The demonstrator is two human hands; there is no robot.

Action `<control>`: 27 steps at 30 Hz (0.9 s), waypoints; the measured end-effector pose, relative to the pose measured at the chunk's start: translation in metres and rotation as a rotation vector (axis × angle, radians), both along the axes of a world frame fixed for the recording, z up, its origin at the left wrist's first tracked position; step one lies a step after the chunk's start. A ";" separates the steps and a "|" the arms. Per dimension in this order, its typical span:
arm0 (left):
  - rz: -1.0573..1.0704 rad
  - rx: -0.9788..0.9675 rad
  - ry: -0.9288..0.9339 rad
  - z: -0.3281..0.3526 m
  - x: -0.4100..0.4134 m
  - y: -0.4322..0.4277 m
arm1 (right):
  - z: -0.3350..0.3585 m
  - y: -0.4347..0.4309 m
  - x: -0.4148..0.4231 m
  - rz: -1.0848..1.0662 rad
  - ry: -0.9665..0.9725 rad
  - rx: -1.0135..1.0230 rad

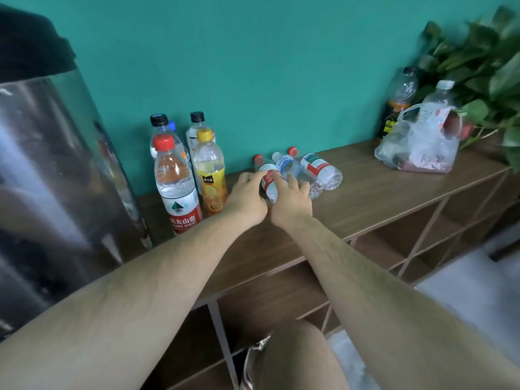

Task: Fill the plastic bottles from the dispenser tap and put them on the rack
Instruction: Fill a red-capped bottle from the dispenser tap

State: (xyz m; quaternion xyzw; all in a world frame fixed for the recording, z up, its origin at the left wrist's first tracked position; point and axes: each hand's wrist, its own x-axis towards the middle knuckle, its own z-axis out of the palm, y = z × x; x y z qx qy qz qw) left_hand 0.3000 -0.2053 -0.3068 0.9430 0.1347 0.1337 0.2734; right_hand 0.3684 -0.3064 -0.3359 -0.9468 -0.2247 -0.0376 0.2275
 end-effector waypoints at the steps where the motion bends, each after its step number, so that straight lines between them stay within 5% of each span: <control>1: 0.001 0.008 0.019 0.000 0.004 0.002 | 0.000 -0.001 0.003 0.002 0.016 -0.008; 10: -0.020 -0.127 0.047 -0.028 -0.019 -0.010 | -0.009 -0.025 -0.050 -0.122 0.080 0.286; 20: 0.116 -0.974 -0.078 -0.027 -0.104 -0.043 | -0.020 -0.085 -0.203 0.038 0.123 0.661; 27: -0.052 -0.718 -0.095 -0.030 -0.233 -0.039 | 0.009 -0.077 -0.232 0.062 0.274 0.632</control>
